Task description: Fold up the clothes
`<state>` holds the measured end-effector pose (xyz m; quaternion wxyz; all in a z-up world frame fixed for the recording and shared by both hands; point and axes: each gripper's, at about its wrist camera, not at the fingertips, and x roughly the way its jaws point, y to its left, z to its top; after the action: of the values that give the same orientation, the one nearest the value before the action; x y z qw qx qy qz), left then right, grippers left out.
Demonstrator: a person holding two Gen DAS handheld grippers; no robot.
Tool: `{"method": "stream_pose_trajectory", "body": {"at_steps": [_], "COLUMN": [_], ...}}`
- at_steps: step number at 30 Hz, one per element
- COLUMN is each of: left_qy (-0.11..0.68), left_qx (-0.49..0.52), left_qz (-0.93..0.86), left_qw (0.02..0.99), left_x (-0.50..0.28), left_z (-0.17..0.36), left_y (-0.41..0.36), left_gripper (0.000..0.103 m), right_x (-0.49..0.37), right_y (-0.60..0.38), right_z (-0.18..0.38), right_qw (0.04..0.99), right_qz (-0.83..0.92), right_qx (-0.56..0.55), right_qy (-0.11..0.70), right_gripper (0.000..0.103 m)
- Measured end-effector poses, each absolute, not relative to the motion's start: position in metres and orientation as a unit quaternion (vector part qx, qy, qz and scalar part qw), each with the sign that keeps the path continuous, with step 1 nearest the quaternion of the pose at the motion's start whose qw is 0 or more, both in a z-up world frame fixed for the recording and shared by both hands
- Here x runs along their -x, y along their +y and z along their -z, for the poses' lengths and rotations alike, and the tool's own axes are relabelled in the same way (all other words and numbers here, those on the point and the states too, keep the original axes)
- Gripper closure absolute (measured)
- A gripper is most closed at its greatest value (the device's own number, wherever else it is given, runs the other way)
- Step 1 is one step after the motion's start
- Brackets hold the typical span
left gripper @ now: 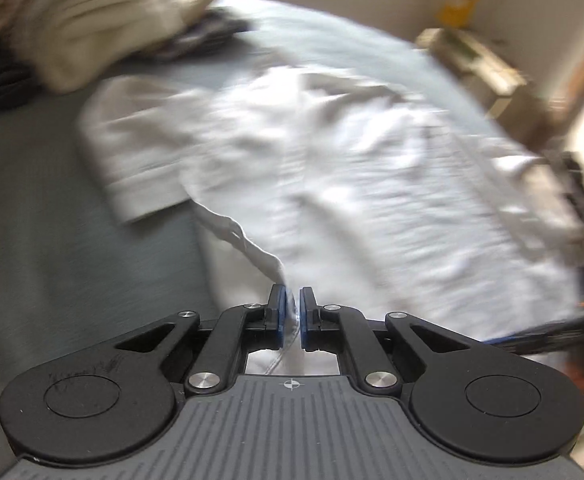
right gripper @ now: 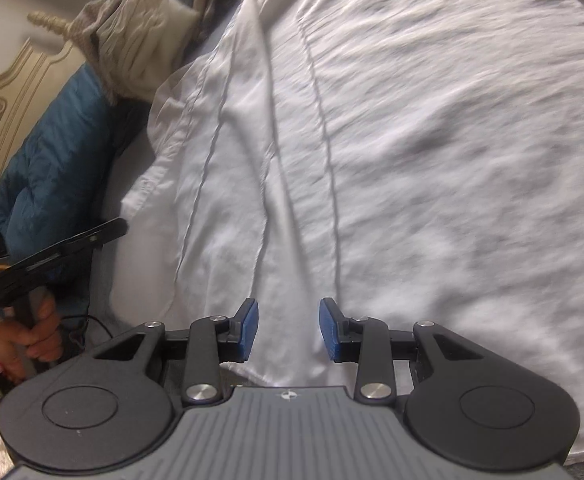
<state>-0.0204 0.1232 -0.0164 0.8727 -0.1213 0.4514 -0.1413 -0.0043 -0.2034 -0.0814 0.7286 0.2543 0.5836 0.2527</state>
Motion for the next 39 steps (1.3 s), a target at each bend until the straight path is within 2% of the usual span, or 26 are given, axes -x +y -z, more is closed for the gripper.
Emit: {"method": "stream_pose_trajectory", "body": {"at_steps": [6,15,16,17,18,20,26,32,35,39], "left_qy": [0.452,0.490,0.498,0.505,0.512,0.517,0.503,0.463,0.481,0.513], "left_qx": [0.148,0.136,0.135,0.135,0.136,0.143,0.134,0.049,0.035,0.053], "left_qz": [0.251,0.325,0.326,0.324,0.323,0.322,0.297,0.166,0.111,0.142], "left_qw": [0.843,0.797,0.792,0.788,0.784,0.780,0.801,0.869,0.869,0.845], "left_x": [-0.013,-0.049,-0.051,-0.051,-0.052,-0.052,-0.057,-0.055,-0.052,-0.036], "left_z": [0.014,0.051,0.056,0.061,0.063,0.065,0.040,0.000,0.001,0.024], "left_y": [0.049,-0.036,-0.041,-0.043,-0.043,-0.038,0.000,0.074,0.099,0.095], "left_gripper": [0.098,0.097,0.095,0.088,0.078,0.070,0.070,0.065,0.065,0.065], "right_x": [-0.004,-0.010,-0.010,-0.010,-0.010,-0.011,-0.018,-0.022,-0.023,-0.026], "right_y": [-0.235,-0.291,-0.294,-0.296,-0.297,-0.295,-0.302,-0.304,-0.301,-0.283], "right_z": [0.080,0.090,0.094,0.097,0.100,0.105,0.110,0.098,0.094,0.094], "right_qw": [0.751,0.761,0.759,0.756,0.754,0.750,0.745,0.756,0.756,0.770], "right_qz": [-0.201,-0.127,-0.124,-0.122,-0.123,-0.128,-0.151,-0.171,-0.186,-0.184], "right_qx": [-0.291,-0.349,-0.353,-0.355,-0.358,-0.360,-0.360,-0.358,-0.351,-0.289], "right_qy": [0.558,0.532,0.534,0.536,0.538,0.540,0.541,0.521,0.521,0.538], "right_gripper": [0.066,0.066,0.066,0.066,0.066,0.066,0.065,0.060,0.059,0.058]}}
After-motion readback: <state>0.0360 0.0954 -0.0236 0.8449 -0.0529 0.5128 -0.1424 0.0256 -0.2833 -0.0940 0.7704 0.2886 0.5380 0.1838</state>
